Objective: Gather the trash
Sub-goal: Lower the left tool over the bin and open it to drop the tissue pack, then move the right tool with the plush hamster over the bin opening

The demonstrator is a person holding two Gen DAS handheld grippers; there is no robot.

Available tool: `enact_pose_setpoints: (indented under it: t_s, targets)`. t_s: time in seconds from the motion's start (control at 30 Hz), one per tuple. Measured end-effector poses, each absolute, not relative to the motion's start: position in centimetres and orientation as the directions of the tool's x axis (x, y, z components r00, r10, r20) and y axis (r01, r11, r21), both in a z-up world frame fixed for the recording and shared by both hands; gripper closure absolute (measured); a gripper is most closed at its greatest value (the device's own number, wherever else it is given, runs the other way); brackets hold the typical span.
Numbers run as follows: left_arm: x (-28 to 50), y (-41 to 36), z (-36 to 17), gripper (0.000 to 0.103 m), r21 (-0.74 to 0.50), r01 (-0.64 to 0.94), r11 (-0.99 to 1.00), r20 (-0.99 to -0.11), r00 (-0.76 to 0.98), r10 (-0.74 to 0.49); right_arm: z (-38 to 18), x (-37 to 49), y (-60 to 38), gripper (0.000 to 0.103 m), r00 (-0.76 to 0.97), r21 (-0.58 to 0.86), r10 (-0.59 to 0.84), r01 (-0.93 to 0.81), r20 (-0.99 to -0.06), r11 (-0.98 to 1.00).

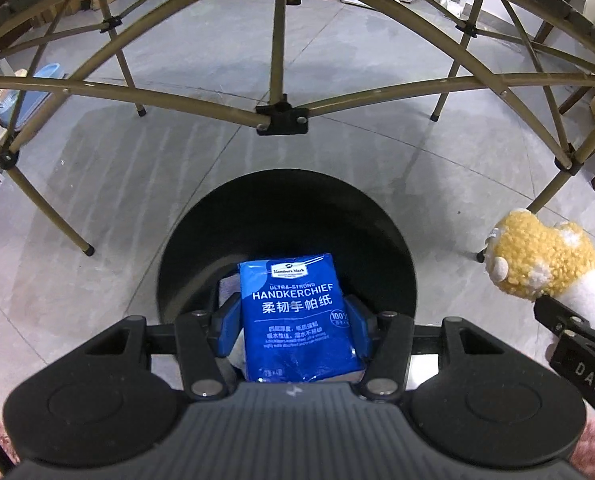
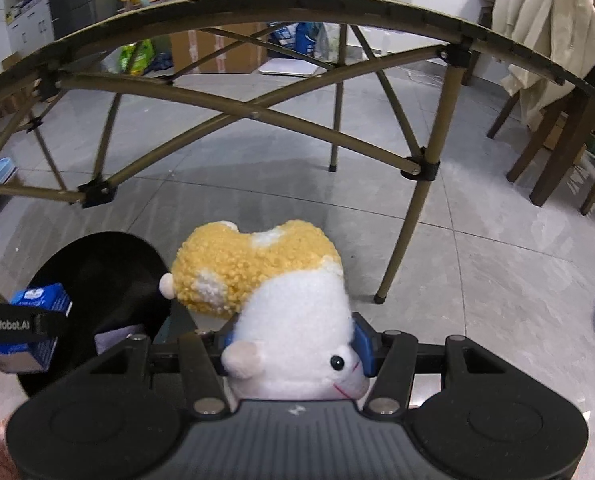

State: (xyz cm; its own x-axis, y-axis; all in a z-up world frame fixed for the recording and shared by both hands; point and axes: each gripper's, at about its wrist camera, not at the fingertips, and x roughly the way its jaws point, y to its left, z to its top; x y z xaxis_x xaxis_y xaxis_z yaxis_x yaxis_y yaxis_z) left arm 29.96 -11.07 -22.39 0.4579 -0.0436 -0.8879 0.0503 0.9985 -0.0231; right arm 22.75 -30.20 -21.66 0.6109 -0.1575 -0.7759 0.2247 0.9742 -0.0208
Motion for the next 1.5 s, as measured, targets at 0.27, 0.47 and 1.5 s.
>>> enact_pose_setpoints:
  t_s: [0.27,0.47,1.5]
  targets:
    - [32.2,-12.4,-23.5,0.049,-0.015,0.01,1.0,-0.898,0.44,-0.018,-22.7,24.5,-30.8,0.05,0.595,-0.033,-0.186,0.259,-0.782,0.965]
    - [33.5,-12.3,-24.5,0.049,0.005,-0.022,1.0,-0.902,0.431,0.014,-23.6,25.1,-30.5,0.05,0.584,-0.053,-0.196,0.253,-0.788,0.966]
    - [33.4,-11.9,-25.3,0.0,0.047,-0.024,0.999,-0.93,0.363,0.052,-24.4,24.9,-30.5,0.049,0.56,-0.044,-0.173,0.235,-0.81,0.971]
